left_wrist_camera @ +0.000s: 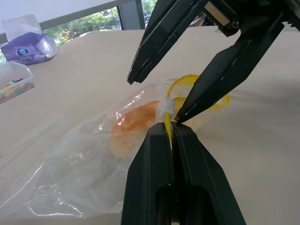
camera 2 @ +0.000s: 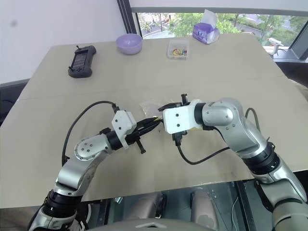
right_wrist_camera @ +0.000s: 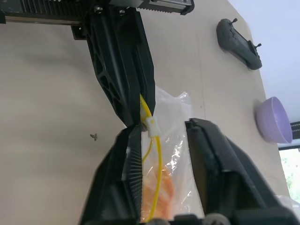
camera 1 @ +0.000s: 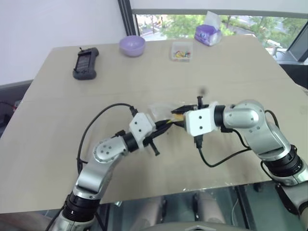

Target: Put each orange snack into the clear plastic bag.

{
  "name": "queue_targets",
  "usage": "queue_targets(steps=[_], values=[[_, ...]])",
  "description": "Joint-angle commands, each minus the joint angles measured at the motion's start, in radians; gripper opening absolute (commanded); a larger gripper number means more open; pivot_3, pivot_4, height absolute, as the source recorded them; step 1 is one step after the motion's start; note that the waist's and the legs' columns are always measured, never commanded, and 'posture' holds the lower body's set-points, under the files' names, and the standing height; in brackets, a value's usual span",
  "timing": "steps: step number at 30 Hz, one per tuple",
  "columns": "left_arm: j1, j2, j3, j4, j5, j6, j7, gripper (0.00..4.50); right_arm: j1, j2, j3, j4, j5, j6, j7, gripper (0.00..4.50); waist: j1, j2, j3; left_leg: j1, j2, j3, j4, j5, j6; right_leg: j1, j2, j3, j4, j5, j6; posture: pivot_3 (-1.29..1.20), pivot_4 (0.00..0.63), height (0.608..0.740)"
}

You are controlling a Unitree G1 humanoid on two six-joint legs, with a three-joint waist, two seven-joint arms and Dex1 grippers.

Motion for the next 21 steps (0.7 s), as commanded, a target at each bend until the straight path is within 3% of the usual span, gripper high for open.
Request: queue_targets(steps=[1,21], values=[[-0.004,0.000,0.002,-0.031,0.000,-0.010,-0.001,0.00,-0.015,-0.004,-0.006,-0.029,-0.002,-0.016,-0.001,0.39,0.000,0.000,0.000,0.000,0.000,0.000,0.000,0.000,0.000,0.000,0.000,0.000,0.000,0.000,0.000,0.00,0.150,0.736],[-0.005,0.003,0.000,-0.035,-0.005,-0.010,-0.005,0.00,-0.013,-0.001,-0.007,-0.021,-0.024,-0.005,-0.014,0.39,0.000,0.000,0.000,0.000,0.000,0.000,0.000,0.000,0.000,0.000,0.000,0.000,0.000,0.000,0.000,0.00,0.150,0.736]])
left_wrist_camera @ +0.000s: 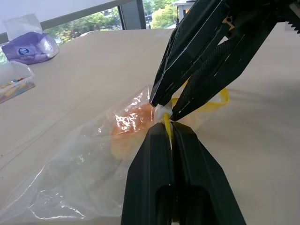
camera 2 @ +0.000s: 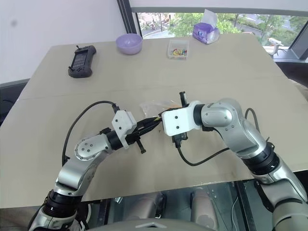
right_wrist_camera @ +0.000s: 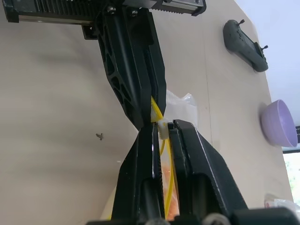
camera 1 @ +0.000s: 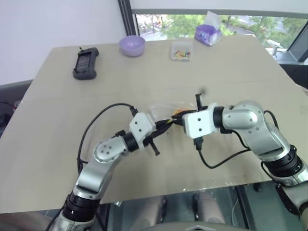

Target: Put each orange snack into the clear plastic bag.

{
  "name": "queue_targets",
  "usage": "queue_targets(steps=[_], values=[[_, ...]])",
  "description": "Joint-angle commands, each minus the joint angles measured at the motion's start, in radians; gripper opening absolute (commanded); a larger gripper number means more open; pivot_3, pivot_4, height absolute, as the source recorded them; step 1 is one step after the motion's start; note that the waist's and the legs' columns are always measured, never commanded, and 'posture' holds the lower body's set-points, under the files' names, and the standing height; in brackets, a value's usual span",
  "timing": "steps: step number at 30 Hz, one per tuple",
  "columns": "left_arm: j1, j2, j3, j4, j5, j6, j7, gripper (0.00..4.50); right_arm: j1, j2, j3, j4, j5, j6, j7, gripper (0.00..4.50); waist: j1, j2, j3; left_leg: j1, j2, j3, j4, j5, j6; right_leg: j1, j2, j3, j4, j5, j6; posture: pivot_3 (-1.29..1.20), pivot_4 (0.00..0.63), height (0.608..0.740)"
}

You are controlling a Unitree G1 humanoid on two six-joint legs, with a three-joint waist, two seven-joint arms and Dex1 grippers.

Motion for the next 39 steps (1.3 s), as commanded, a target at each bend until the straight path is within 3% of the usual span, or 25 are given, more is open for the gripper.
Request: queue_targets(steps=[1,39], values=[[-0.006,0.002,0.001,-0.034,-0.005,-0.013,-0.010,0.00,-0.013,0.003,-0.015,-0.020,-0.012,0.010,-0.019,0.39,0.000,0.000,0.000,0.000,0.000,0.000,0.000,0.000,0.000,0.000,0.000,0.000,0.000,0.000,0.000,0.00,0.150,0.736],[-0.020,-0.004,-0.003,-0.013,0.007,-0.030,-0.029,0.00,-0.043,-0.014,0.026,-0.036,-0.097,0.020,0.013,0.39,0.000,0.000,0.000,0.000,0.000,0.000,0.000,0.000,0.000,0.000,0.000,0.000,0.000,0.000,0.000,0.00,0.150,0.736]])
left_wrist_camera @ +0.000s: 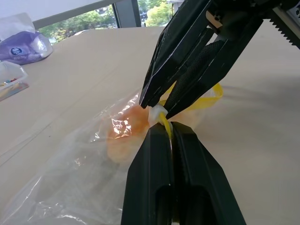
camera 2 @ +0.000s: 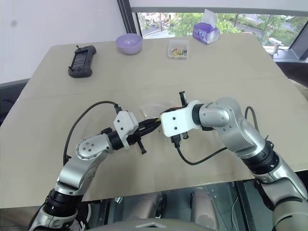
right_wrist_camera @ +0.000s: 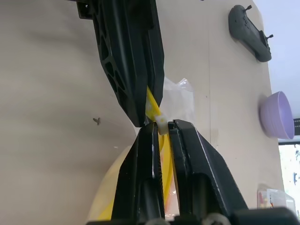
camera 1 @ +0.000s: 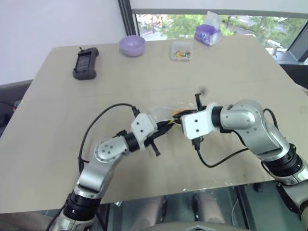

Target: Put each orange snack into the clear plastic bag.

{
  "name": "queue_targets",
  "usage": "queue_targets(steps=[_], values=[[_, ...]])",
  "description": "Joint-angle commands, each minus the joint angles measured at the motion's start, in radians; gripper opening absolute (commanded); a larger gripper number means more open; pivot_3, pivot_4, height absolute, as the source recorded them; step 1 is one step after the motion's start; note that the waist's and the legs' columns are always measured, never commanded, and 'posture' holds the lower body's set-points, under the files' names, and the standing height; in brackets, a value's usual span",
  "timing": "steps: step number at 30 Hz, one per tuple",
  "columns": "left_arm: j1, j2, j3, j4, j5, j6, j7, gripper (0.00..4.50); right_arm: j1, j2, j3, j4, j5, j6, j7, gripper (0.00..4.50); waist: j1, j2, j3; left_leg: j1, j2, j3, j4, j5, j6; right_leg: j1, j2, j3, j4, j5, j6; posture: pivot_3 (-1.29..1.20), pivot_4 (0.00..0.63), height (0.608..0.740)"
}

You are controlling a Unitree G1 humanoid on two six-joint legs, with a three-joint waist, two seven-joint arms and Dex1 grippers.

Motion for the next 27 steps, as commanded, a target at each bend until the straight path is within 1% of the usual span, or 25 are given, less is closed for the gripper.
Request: queue_targets(steps=[1,13,14,15,22,27], values=[[-0.011,-0.002,0.007,-0.021,-0.008,-0.028,-0.010,0.00,-0.023,-0.004,-0.006,-0.024,-0.016,-0.008,0.002,0.39,0.000,0.000,0.000,0.000,0.000,0.000,0.000,0.000,0.000,0.000,0.000,0.000,0.000,0.000,0.000,0.00,0.150,0.736],[-0.012,-0.002,0.007,-0.020,-0.003,-0.031,-0.011,0.00,-0.011,-0.023,0.003,-0.037,-0.022,0.005,0.048,0.39,0.000,0.000,0.000,0.000,0.000,0.000,0.000,0.000,0.000,0.000,0.000,0.000,0.000,0.000,0.000,0.00,0.150,0.736],[-0.013,-0.002,0.007,-0.020,-0.002,-0.031,-0.012,0.00,-0.009,-0.024,0.003,-0.039,-0.020,0.006,0.053,0.19,0.000,0.000,0.000,0.000,0.000,0.000,0.000,0.000,0.000,0.000,0.000,0.000,0.000,0.000,0.000,0.00,0.150,0.736],[-0.013,-0.003,0.007,-0.019,-0.002,-0.030,-0.012,0.00,-0.008,-0.024,0.002,-0.040,-0.019,0.007,0.054,0.19,0.000,0.000,0.000,0.000,0.000,0.000,0.000,0.000,0.000,0.000,0.000,0.000,0.000,0.000,0.000,0.00,0.150,0.736],[-0.012,-0.004,0.008,-0.016,-0.001,-0.031,-0.012,0.00,-0.009,-0.020,-0.003,-0.036,-0.032,0.000,0.034,0.19,0.000,0.000,0.000,0.000,0.000,0.000,0.000,0.000,0.000,0.000,0.000,0.000,0.000,0.000,0.000,0.00,0.150,0.736],[-0.007,0.007,0.021,-0.009,0.001,-0.036,-0.014,0.00,0.002,-0.039,-0.016,-0.035,-0.032,0.006,0.037,0.19,0.000,0.000,0.000,0.000,0.000,0.000,0.000,0.000,0.000,0.000,0.000,0.000,0.000,0.000,0.000,0.00,0.150,0.736]])
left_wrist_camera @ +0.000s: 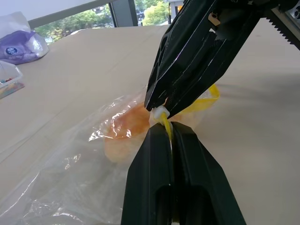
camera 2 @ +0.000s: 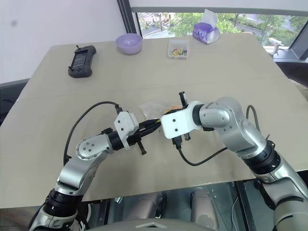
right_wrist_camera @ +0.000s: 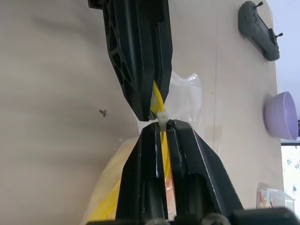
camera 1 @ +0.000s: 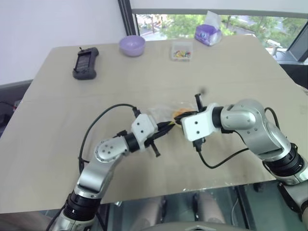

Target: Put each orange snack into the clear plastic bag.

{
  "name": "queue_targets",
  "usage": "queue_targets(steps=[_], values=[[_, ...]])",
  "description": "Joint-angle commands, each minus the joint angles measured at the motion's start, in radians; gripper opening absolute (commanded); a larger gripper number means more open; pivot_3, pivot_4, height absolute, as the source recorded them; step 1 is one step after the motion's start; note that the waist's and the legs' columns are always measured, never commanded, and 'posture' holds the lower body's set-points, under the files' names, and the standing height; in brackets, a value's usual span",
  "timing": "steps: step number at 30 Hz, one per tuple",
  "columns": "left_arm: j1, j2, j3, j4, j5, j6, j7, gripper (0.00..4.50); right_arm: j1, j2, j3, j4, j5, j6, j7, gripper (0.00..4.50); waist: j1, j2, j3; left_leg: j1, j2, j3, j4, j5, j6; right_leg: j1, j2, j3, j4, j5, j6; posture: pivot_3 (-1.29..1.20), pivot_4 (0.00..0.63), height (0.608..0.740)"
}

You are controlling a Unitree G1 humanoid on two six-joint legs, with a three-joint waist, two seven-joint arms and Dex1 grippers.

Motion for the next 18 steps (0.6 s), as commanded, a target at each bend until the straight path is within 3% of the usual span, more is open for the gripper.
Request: queue_targets(steps=[1,18], values=[[-0.005,0.010,0.027,-0.009,-0.001,-0.037,-0.005,0.00,0.009,-0.031,-0.027,-0.019,-0.013,0.005,0.001,0.19,0.000,0.000,0.000,0.000,0.000,0.000,0.000,0.000,0.000,0.000,0.000,0.000,0.000,0.000,0.000,0.00,0.150,0.736],[-0.043,0.113,0.144,0.165,0.034,-0.140,-0.006,0.00,0.074,-0.148,-0.098,0.018,-0.015,0.051,-0.036,0.19,0.002,-0.001,0.001,-0.001,0.000,0.000,-0.001,0.000,0.000,0.000,0.000,0.000,-0.001,0.000,0.000,0.00,0.150,0.736]])
